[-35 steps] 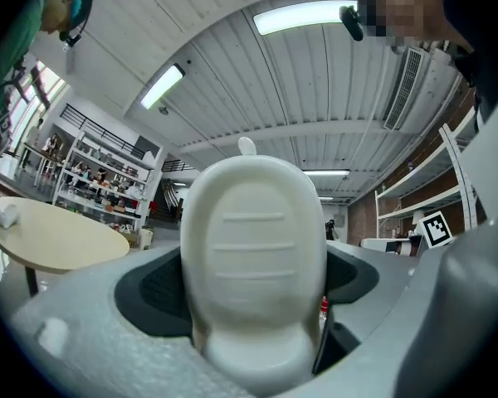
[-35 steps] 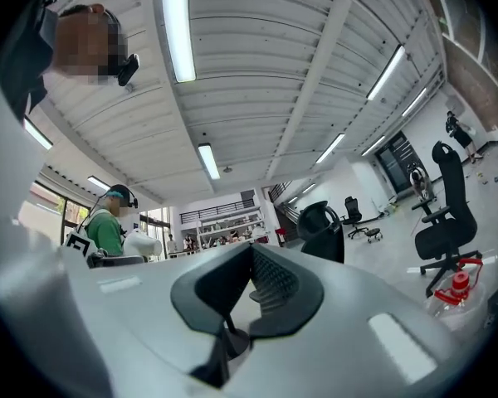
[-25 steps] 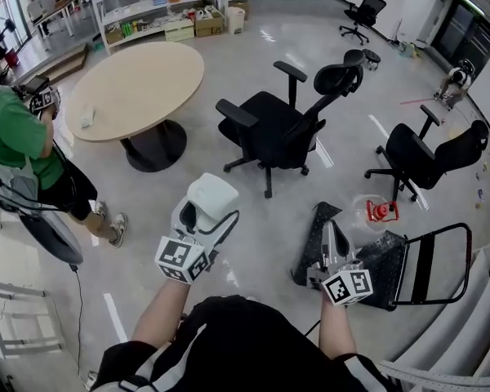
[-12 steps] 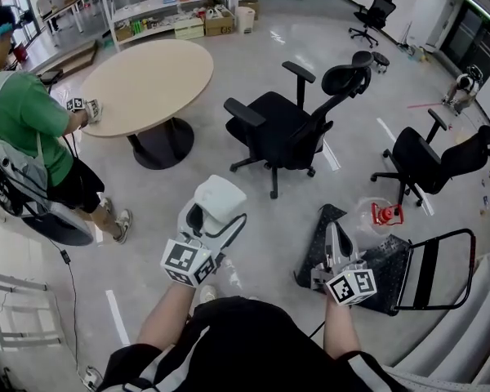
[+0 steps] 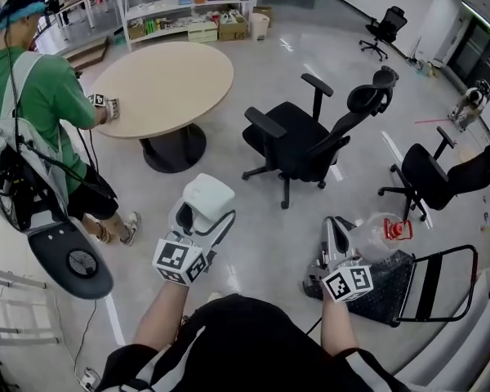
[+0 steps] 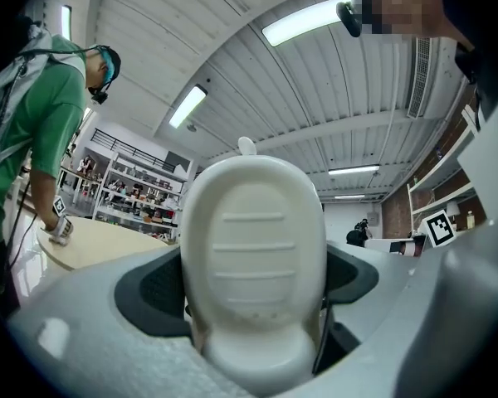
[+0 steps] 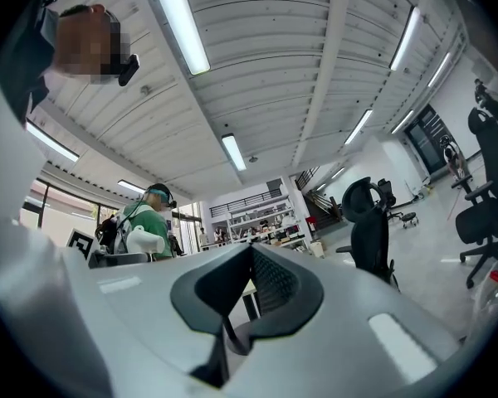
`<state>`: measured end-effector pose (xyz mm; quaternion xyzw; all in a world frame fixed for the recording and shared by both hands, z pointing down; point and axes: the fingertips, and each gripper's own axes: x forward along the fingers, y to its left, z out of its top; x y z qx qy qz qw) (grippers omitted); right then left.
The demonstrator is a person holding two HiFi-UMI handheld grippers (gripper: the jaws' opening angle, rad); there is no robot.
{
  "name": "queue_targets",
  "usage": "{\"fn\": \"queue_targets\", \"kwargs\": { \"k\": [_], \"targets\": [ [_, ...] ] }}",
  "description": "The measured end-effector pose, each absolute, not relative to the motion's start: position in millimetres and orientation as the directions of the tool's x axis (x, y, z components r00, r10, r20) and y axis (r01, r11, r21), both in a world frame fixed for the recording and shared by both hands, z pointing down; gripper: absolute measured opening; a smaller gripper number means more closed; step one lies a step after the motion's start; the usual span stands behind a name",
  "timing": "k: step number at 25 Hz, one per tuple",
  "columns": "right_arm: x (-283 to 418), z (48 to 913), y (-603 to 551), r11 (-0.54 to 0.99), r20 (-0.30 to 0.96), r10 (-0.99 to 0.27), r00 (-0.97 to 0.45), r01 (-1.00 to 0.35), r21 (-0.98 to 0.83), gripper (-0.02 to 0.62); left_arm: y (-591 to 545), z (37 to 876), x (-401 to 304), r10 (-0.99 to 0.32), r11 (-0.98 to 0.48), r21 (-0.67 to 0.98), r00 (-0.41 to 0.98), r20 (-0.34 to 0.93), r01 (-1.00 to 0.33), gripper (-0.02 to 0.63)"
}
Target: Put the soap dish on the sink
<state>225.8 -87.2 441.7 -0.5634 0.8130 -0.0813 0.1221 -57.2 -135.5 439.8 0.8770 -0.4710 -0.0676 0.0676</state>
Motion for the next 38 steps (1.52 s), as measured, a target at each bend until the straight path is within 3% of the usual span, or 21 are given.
{"fn": "queue_targets", "kwargs": {
  "k": [25,38],
  "targets": [
    [66,440,-179,0.451,-0.100,-0.893,-0.440,-0.862,-0.233,0.003,-188,461,-202,-0.886,-0.460,0.192,0.464,-0.025,-0.867,0.468],
    [30,445,-330,0.537,-0.103,-0.843,-0.528,-0.812,-0.228,0.003,-308,468,-244,-0.936,-0.344,0.174,0.351,0.007,-0.923,0.468]
  ]
}}
